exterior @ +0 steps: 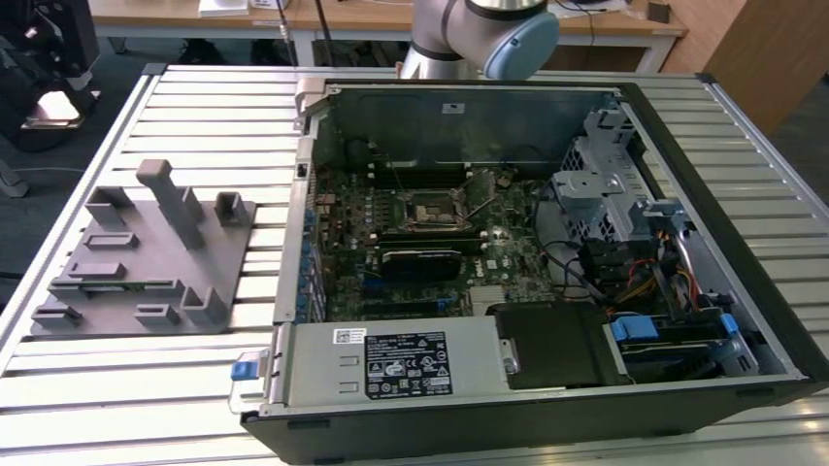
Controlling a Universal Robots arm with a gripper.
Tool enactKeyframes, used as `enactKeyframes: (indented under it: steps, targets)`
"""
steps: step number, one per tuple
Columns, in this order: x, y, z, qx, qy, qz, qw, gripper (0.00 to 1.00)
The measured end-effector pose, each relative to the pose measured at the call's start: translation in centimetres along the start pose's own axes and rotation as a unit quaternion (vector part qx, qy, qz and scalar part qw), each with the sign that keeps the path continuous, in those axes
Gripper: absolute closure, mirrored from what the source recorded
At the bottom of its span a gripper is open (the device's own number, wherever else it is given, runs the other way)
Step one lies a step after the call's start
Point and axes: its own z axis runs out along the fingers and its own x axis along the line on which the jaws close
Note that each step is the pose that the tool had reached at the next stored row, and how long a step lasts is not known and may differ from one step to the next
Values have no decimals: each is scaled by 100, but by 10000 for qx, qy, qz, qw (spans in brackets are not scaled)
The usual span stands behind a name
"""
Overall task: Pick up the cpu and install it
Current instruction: 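Pick up the cpu and move it towards the insertion slot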
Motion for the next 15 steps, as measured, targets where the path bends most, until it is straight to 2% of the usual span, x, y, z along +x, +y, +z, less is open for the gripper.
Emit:
enactKeyframes:
  steps: [15]
  targets:
    - [-164,-1,5,0,0,0,10000,47]
